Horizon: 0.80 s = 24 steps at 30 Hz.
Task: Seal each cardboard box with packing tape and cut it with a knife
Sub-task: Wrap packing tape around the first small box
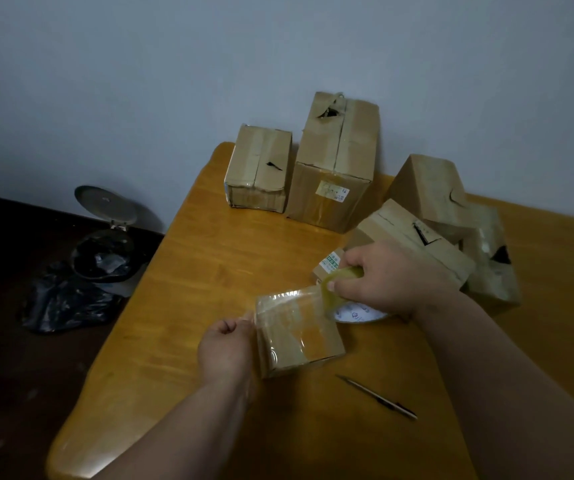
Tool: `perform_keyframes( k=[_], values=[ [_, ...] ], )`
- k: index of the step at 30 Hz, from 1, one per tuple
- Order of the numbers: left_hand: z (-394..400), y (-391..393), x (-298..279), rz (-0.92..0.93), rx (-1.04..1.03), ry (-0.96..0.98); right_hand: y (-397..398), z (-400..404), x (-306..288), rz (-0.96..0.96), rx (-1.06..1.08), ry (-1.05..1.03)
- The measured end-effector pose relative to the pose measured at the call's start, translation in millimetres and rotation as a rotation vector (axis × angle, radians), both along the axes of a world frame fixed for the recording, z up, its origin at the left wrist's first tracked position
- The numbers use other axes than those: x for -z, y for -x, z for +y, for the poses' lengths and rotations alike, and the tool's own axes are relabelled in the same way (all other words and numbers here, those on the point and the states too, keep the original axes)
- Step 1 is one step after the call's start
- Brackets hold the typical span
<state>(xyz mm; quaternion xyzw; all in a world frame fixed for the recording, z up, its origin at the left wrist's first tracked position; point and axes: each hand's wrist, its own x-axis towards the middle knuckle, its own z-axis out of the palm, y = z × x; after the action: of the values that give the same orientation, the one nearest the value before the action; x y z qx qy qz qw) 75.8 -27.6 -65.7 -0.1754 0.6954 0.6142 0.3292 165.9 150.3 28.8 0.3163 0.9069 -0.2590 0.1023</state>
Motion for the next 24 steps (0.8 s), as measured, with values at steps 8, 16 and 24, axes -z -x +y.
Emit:
perform_keyframes(
  k=[8,16,24],
  values=[
    [4,-2,16,0.036,0.006,0.043,0,5,19,-0.01,-0.009,-0.018],
    [6,4,31,0.207,0.154,0.229,-6,7,25,-0.003,-0.043,-0.026],
    [10,12,21,0.583,0.434,0.322,-7,6,26,-0.001,-0.043,-0.023]
  ],
)
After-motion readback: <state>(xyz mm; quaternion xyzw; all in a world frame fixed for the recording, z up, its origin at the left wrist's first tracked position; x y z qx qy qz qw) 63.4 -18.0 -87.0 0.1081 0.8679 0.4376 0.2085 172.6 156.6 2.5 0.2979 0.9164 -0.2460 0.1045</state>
